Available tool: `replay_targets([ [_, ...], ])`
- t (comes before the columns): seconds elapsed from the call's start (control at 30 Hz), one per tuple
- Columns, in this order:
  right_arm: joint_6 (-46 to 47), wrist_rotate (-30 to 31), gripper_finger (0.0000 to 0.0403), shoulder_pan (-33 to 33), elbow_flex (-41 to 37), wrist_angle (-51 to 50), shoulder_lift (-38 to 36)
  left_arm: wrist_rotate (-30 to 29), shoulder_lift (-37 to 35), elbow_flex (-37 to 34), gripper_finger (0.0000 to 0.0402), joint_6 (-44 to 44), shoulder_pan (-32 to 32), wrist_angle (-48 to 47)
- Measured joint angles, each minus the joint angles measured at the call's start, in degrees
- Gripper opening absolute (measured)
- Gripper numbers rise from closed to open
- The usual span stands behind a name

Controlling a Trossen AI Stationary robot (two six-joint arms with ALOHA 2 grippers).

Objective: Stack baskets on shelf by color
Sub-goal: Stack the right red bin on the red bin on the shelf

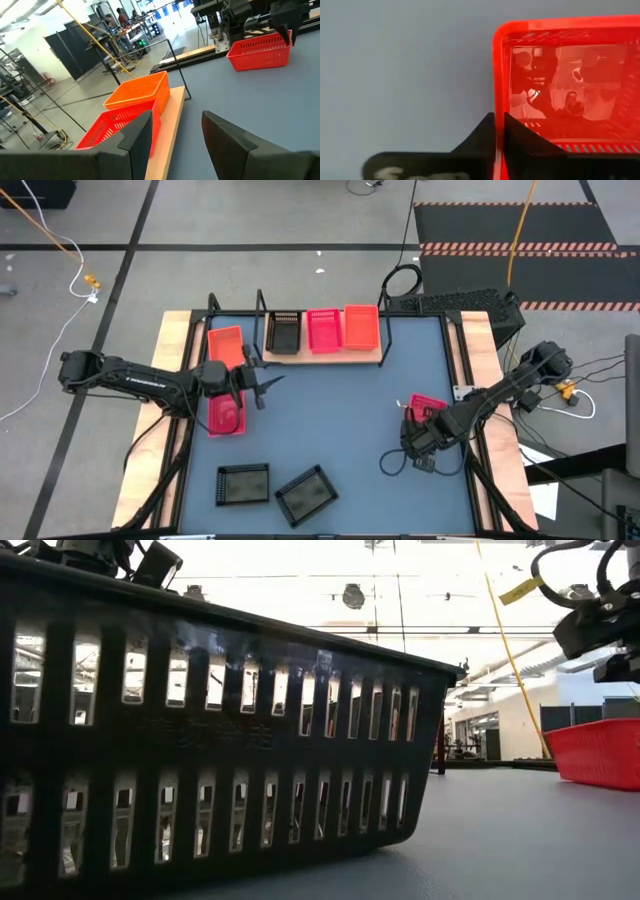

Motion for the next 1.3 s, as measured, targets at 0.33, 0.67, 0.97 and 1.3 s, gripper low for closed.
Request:
replay_targets([
  [0.33,-8.7,1.6,0.0004,-5.5,7.0,16.5,0.0,0.0,0.0,0.0,0.0175,-3.0,0.0,0.0],
  [0.67,-38.7,-1.4,0.0002,-19.6,15.9,32.1,1.2,0.0,0.0,0.0,0.0175,-3.0,0.0,0.8],
  [0.97,-62.2,10.7,0.0001,-32.7,35.7,24.9,13.4,0.0,0.0,0.0,0.0175,-1.7,0.0,1.3],
  [1.3,-72.0,20.3,0.0001,-44.5,48.7,17.5,29.4,-0.1,0.0,0.0,0.0175,-2.2,0.0,-1.2],
])
